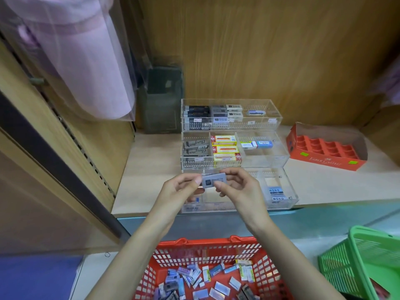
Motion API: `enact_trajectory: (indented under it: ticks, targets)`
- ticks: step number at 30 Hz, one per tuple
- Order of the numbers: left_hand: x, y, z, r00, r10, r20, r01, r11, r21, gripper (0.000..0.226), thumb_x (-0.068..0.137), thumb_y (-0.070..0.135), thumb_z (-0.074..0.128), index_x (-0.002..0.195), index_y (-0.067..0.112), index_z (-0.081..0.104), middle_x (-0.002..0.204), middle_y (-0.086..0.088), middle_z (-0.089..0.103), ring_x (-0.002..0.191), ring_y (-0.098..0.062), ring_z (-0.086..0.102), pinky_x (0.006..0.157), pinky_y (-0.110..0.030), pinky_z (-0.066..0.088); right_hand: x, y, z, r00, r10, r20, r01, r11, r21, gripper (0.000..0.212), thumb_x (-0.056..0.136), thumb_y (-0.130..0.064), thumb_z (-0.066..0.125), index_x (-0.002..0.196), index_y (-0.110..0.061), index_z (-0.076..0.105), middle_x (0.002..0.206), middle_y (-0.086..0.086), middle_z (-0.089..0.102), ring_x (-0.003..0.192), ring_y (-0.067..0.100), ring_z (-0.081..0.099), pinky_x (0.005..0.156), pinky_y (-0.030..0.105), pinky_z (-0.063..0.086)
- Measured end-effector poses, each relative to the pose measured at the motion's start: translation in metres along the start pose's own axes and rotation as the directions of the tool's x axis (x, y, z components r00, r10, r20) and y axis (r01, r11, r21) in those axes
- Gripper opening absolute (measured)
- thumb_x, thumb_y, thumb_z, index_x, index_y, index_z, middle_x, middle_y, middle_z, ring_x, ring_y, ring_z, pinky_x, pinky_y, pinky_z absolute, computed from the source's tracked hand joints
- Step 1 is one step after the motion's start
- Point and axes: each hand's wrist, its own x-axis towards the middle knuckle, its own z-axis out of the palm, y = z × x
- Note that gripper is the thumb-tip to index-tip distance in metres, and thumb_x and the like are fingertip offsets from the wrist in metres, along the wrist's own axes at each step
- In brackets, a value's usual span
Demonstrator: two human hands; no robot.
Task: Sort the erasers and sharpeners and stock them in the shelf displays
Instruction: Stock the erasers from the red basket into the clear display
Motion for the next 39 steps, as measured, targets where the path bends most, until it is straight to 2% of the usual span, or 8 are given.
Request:
enact_trajectory:
  ticks: [4, 8, 18, 21, 24, 26, 30, 39]
  targets:
    - [-0.001, 0.001, 0.004, 1.0, 0.017, 0.011, -0.017, 0.998, 0.055, 0.01, 0.087, 0.011, 0.064, 0.095, 0.016, 0.067, 0.078, 0.0, 0.074, 0.077, -0.009, 0.07, 0.062, -0.014, 0.048, 0.0, -0.002, -0.006, 0.999, 0.028, 0.02, -0.028, 1.0, 0.014, 0.026, 0.078, 0.004, 0.07, 0.096, -0.011, 0.059, 0.083, 0.006, 0.063, 0.058, 0.008, 0.061, 0.06, 0.016, 0.05]
    - [0.001, -0.002, 0.007, 0.999, 0.003, -0.054, -0.001, 0.999, 0.04, 0.007, 0.087, 0.009, 0.063, 0.093, 0.011, 0.067, 0.07, 0.001, 0.072, 0.071, -0.006, 0.068, 0.061, -0.014, 0.047, 0.002, 0.004, -0.019, 0.983, -0.111, 0.147, 0.146, 0.957, -0.251, 0.038, 0.08, -0.004, 0.071, 0.111, -0.024, 0.059, 0.113, -0.005, 0.054, 0.086, 0.004, 0.058, 0.073, 0.016, 0.049]
    - [0.07, 0.026, 0.036, 0.991, 0.122, -0.064, -0.114, 0.988, 0.104, 0.011, 0.087, 0.01, 0.064, 0.093, 0.019, 0.067, 0.084, 0.002, 0.073, 0.08, -0.009, 0.066, 0.067, -0.015, 0.05, 0.093, -0.023, -0.059, 0.82, -0.398, 0.41, 0.566, 0.46, -0.685, 0.034, 0.087, -0.037, 0.054, 0.107, -0.012, 0.066, 0.099, -0.001, 0.062, 0.095, 0.011, 0.053, 0.082, 0.018, 0.04]
    - [0.102, 0.023, 0.031, 0.909, 0.414, -0.046, -0.293, 0.714, 0.636, 0.022, 0.089, 0.036, 0.062, 0.11, 0.034, 0.059, 0.123, 0.019, 0.053, 0.116, -0.001, 0.047, 0.105, -0.027, 0.037, 0.133, -0.038, -0.065, 0.843, -0.453, 0.29, 0.499, 0.458, -0.736, 0.027, 0.086, -0.026, 0.065, 0.107, -0.009, 0.068, 0.098, 0.006, 0.064, 0.094, 0.02, 0.058, 0.08, 0.022, 0.039]
    - [0.117, 0.007, 0.024, 0.942, 0.332, 0.049, -0.159, 0.313, 0.936, 0.079, 0.079, 0.079, 0.014, 0.141, 0.035, 0.036, 0.15, 0.019, 0.026, 0.141, -0.006, 0.013, 0.115, -0.033, 0.007, 0.171, -0.044, -0.068, 0.918, -0.376, 0.127, 0.334, 0.56, -0.758, 0.029, 0.083, -0.018, 0.07, 0.109, -0.006, 0.068, 0.102, 0.009, 0.068, 0.092, 0.02, 0.06, 0.077, 0.02, 0.038]
    - [0.12, -0.001, 0.024, 0.947, 0.317, 0.049, -0.1, 0.148, 0.984, 0.092, 0.075, 0.077, -0.008, 0.137, 0.034, 0.045, 0.147, 0.015, 0.037, 0.138, -0.009, 0.029, 0.113, -0.035, 0.013, 0.191, -0.043, -0.066, 0.943, -0.315, 0.102, 0.276, 0.577, -0.768, 0.028, 0.082, -0.016, 0.071, 0.108, -0.005, 0.068, 0.101, 0.007, 0.069, 0.086, 0.016, 0.06, 0.073, 0.018, 0.038]
    - [0.125, -0.01, 0.026, 0.91, 0.411, 0.053, -0.107, 0.111, 0.988, 0.072, 0.093, 0.064, 0.012, 0.09, 0.03, 0.074, 0.097, 0.014, 0.071, 0.087, -0.007, 0.067, 0.092, -0.039, 0.047, 0.216, -0.044, -0.057, 0.974, -0.192, 0.121, 0.211, 0.567, -0.796, 0.016, 0.08, -0.017, 0.073, 0.092, -0.007, 0.071, 0.09, 0.004, 0.07, 0.083, 0.016, 0.062, 0.06, 0.017, 0.038]
    - [0.129, -0.02, 0.023, 0.866, 0.494, 0.076, -0.118, 0.054, 0.991, 0.065, 0.095, 0.059, 0.018, 0.089, 0.027, 0.074, 0.094, 0.01, 0.07, 0.082, -0.012, 0.067, 0.093, -0.036, 0.032, 0.237, -0.057, -0.027, 0.987, 0.124, 0.105, 0.015, 0.578, -0.816, 0.012, 0.075, -0.01, 0.075, 0.074, -0.009, 0.063, 0.078, 0.006, 0.058, 0.069, 0.016, 0.051, 0.053, 0.02, 0.037]
